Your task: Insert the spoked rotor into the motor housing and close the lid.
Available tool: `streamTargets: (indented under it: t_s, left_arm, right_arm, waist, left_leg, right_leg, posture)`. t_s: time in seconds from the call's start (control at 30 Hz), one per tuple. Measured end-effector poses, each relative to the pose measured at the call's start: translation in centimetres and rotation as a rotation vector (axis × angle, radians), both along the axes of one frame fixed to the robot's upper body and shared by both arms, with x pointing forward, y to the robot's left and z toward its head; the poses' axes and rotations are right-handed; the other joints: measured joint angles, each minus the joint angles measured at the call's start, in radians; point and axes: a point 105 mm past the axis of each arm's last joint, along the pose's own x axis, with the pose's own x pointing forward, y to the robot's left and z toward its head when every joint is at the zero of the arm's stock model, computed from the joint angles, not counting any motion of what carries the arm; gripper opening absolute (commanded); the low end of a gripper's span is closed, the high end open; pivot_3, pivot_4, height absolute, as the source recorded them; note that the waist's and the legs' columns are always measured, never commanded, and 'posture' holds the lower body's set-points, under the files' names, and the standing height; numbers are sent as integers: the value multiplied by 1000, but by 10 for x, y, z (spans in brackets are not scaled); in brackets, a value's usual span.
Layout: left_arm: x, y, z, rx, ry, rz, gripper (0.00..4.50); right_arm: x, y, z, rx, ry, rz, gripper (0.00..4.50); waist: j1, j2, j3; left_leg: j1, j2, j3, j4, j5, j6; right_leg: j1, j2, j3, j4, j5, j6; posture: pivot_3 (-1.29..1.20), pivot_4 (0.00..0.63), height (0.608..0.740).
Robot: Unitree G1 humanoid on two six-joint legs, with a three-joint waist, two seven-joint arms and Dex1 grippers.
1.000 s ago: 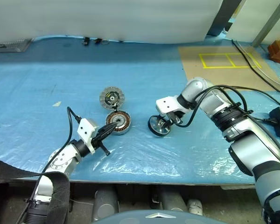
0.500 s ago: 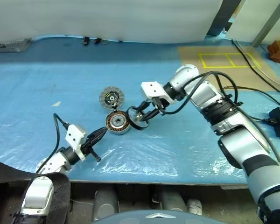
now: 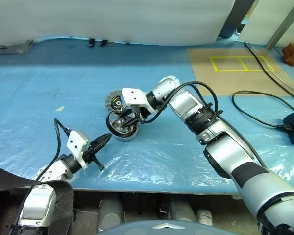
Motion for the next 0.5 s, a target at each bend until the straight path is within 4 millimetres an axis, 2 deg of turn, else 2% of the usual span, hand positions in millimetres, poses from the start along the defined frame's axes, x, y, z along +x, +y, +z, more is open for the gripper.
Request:
streamTargets:
  t_s: [0.5]
  left_arm:
    - [0, -1, 0, 3, -3, -10, 0]
  right_arm:
    - [10, -7, -14, -65, -65, -24, 1198]
  waist:
    - [-1, 0, 0]
  left_leg:
    - [0, 0, 0, 0, 0, 0]
  right_leg:
    - [0, 0, 0, 0, 0, 0]
  posture:
    - [0, 150, 740]
